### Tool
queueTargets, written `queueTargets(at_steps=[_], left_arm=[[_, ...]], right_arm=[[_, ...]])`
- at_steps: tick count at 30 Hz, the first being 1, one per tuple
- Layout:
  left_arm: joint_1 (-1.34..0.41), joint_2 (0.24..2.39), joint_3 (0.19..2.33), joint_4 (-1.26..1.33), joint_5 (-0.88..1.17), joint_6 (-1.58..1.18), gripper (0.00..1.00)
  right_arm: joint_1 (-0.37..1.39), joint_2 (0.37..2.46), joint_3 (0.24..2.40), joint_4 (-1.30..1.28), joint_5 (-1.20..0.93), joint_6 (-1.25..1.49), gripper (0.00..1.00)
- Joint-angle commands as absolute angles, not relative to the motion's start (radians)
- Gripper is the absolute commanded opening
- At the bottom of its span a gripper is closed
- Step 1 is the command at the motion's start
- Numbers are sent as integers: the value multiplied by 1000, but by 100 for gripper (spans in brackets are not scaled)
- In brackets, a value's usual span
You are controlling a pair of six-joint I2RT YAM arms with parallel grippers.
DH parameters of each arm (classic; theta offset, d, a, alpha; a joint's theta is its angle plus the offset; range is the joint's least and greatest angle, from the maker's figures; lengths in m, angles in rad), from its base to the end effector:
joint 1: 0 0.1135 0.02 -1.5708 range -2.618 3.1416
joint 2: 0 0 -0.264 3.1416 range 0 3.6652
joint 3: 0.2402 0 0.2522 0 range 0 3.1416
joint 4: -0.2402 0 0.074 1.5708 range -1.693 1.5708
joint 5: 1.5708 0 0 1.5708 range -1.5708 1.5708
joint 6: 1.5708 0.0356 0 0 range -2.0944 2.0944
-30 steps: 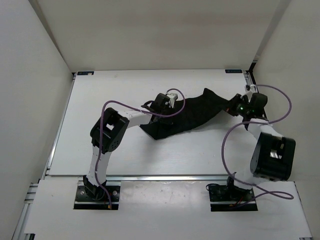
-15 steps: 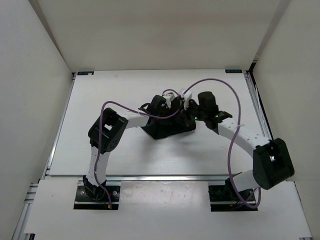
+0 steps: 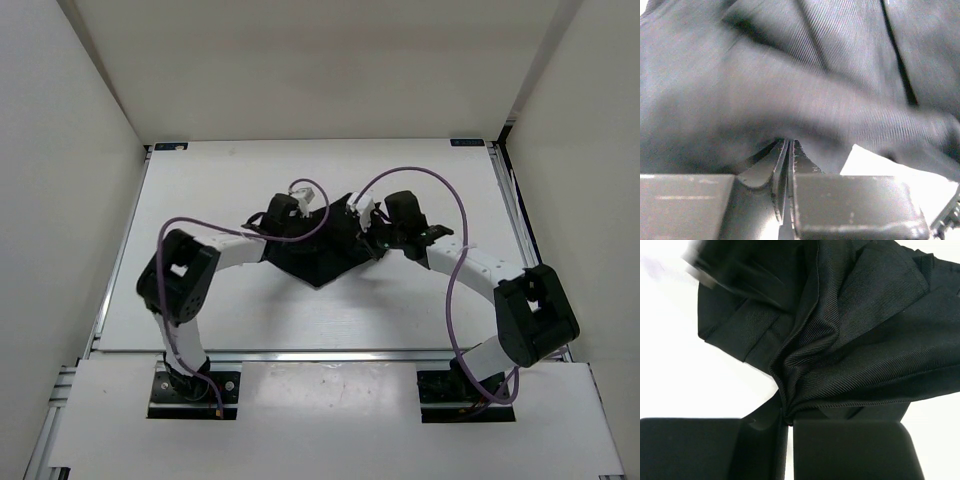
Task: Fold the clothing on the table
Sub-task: Fold the skirt
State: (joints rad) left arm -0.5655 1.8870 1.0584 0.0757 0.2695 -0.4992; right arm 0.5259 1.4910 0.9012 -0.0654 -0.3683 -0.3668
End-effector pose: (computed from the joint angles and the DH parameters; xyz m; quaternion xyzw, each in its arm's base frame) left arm 0.3250 -0.2175 0.1504 0.0835 0.9070 -0.3062 0.2769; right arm 0.2711 0.1722 0.2249 -0.4537 0.7605 0.1983 0.4201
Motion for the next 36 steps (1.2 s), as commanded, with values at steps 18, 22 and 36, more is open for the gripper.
queueTargets(at_steps=[18, 22, 36], left_arm=[[-396, 1520, 730, 118, 261, -568, 6], [-348, 1465, 707, 98, 262, -572, 4], [-304, 1214, 633, 25, 232, -575, 5]], right_arm=[[974, 1575, 861, -218, -53, -820, 3], [1141, 1565, 682, -6, 317, -922, 37], [668, 1328, 1109, -405, -456, -451, 99]])
